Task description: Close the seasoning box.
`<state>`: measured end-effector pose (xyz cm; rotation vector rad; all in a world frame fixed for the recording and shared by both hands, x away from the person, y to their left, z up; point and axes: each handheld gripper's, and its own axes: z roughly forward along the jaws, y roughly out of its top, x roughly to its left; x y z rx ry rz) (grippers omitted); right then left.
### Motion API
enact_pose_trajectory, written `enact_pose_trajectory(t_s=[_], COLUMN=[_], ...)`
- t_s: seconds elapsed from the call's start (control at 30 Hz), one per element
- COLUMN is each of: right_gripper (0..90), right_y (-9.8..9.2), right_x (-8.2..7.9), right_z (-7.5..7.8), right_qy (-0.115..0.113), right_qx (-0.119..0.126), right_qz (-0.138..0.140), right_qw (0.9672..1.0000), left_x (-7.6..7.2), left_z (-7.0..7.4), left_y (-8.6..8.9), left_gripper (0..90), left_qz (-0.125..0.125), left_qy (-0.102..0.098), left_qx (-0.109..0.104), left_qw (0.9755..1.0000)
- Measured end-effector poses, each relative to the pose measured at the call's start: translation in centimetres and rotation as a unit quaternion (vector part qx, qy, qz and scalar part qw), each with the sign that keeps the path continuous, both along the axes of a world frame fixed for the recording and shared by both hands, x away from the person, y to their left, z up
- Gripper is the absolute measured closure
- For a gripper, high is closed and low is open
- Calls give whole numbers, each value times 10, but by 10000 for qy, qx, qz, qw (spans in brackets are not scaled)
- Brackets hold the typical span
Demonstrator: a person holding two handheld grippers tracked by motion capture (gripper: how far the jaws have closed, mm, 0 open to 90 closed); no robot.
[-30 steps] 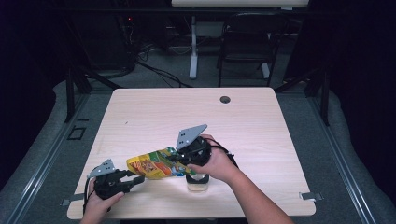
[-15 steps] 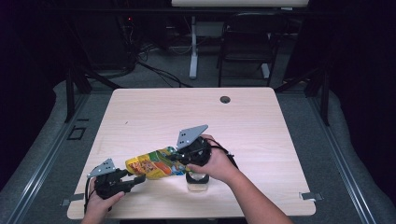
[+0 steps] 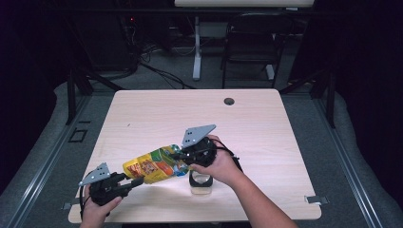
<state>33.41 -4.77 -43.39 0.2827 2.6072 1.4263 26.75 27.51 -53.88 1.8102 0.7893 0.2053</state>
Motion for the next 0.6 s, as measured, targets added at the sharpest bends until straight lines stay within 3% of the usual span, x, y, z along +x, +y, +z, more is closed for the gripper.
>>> enact_pose_trajectory(t_s=[0.13, 0.17, 0.2, 0.23, 0.27, 0.4, 0.47, 0.5, 0.57, 0.6], right_gripper=[900, 900, 900, 900, 900, 900, 900, 900, 900, 900], right_y=[-2, -2, -3, -4, -4, -9, -11, -12, -12, -12], right_x=[-2, -3, -3, -4, -4, -6, -7, -7, -8, -9], right_z=[2, 3, 3, 3, 4, 6, 7, 6, 6, 5], right_qy=[-47, -70, -74, -66, -80, -85, -86, -71, -78, -63], right_qx=[30, 17, 24, 64, 76, 98, 84, 99, 95, 117], right_qz=[-16, -19, -11, -29, -24, -44, -40, -47, -35, -39], right_qw=[10000, 10000, 10000, 10000, 9999, 9999, 9999, 9999, 9999, 9999], left_x=[-3, -3, -4, -4, -6, -7, -6, -7, -6, -7], left_z=[4, 5, 6, 7, 7, 11, 12, 12, 13, 13], left_y=[-1, 0, -2, 0, -2, -4, -2, -4, -2, -3], left_gripper=[630, 637, 641, 644, 648, 675, 691, 692, 695, 698], left_qz=[46, -114, 20, -133, 3, -105, -339, -210, -344, -243], left_qy=[-75, -31, -109, -55, -145, -223, -169, -236, -204, -239], left_qx=[8, 36, 14, 41, 4, 55, 83, 75, 135, 112], left_qw=[10000, 9999, 9999, 9999, 9999, 9997, 9992, 9995, 9991, 9994])
